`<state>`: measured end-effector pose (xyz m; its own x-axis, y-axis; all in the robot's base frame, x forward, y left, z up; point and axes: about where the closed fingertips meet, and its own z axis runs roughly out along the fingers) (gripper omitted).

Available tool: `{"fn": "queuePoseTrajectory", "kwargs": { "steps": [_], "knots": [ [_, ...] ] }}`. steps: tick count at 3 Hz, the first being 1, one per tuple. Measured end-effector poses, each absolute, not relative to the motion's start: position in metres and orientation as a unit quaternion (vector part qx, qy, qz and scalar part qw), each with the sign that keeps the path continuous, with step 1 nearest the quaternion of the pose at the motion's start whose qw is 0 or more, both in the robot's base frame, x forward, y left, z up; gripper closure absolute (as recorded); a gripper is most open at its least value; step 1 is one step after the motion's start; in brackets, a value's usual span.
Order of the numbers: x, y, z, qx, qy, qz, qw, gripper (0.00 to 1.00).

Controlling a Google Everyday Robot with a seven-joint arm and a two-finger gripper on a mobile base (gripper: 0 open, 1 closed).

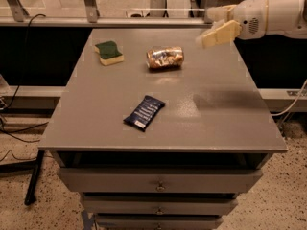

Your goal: Knock orange can over

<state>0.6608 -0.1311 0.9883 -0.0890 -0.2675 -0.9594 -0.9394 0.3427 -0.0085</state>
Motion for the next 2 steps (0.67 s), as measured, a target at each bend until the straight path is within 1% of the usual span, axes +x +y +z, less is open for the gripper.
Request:
{"fn": "queuePoseTrajectory", "kwargs": {
  "steps": [1, 2],
  "knots": [
    [0.651, -0.179, 1.011, -0.476, 0.649, 0.282, 0.522, 0.0],
    [0.641, -0.229, 1.018, -0.488, 0.651, 0.242, 0.529, 0.0]
  ]
}}
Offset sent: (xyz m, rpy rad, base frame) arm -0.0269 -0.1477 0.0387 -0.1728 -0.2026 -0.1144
